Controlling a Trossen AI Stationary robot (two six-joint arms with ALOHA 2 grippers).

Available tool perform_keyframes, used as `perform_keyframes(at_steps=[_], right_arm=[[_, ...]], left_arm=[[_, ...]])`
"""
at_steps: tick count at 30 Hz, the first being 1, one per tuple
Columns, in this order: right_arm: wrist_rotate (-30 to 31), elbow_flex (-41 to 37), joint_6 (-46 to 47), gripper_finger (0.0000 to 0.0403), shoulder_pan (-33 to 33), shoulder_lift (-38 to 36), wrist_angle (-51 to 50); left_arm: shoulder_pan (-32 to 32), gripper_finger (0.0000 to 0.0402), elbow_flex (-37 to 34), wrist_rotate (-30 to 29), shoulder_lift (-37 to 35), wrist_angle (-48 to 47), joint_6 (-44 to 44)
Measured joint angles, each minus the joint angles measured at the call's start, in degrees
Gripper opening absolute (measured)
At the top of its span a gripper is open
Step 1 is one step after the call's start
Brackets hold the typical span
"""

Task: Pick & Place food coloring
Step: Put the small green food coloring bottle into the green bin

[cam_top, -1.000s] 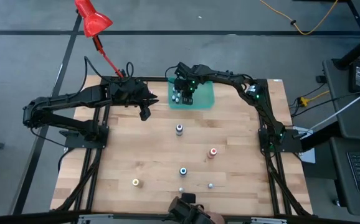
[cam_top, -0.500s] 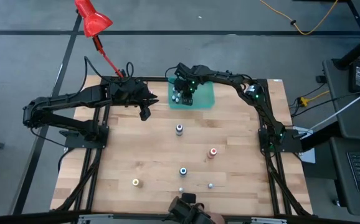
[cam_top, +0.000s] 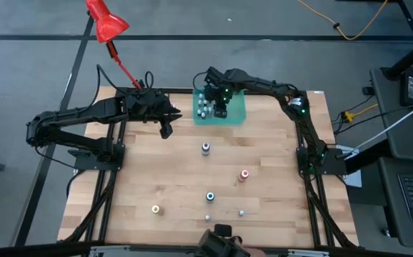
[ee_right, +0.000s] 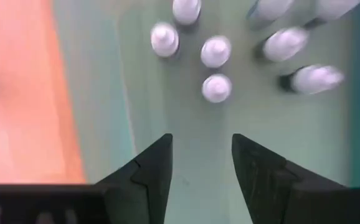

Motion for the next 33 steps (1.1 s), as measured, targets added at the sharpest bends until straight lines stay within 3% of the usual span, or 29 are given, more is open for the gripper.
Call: perform_keyframes(at_steps=[8, 16, 21, 25, 33], right_arm=[[0.8, -0.7, 0.6, 0.0157, 0.6, -12.9, -3.1], [2.8, -17.0, 2.4, 0.0156, 5.7, -35.5, -2.6], [7.9, -24.9, 4.5, 0.0156, 12.7, -50.2, -2.0], [9.0, -26.9, 7.0, 0.0156, 19.6, -58.9, -3.9], [10.1, -27.0, 10.3, 0.0156, 36.7, -64.5, -8.8]], left_arm=[[0.0, 0.0082, 0.0, 3.2, 0.0, 0.0, 1.6], [-0.1, 0.0082, 0.0, 4.3, 0.0, 0.0, 4.2], [-0.1, 0.0082, 0.0, 5.3, 0.0, 0.0, 4.2], [-0.2, 0.0082, 0.0, 7.7, 0.0, 0.0, 4.3], [-0.2, 0.0082, 0.0, 10.4, 0.0, -0.1, 8.3]])
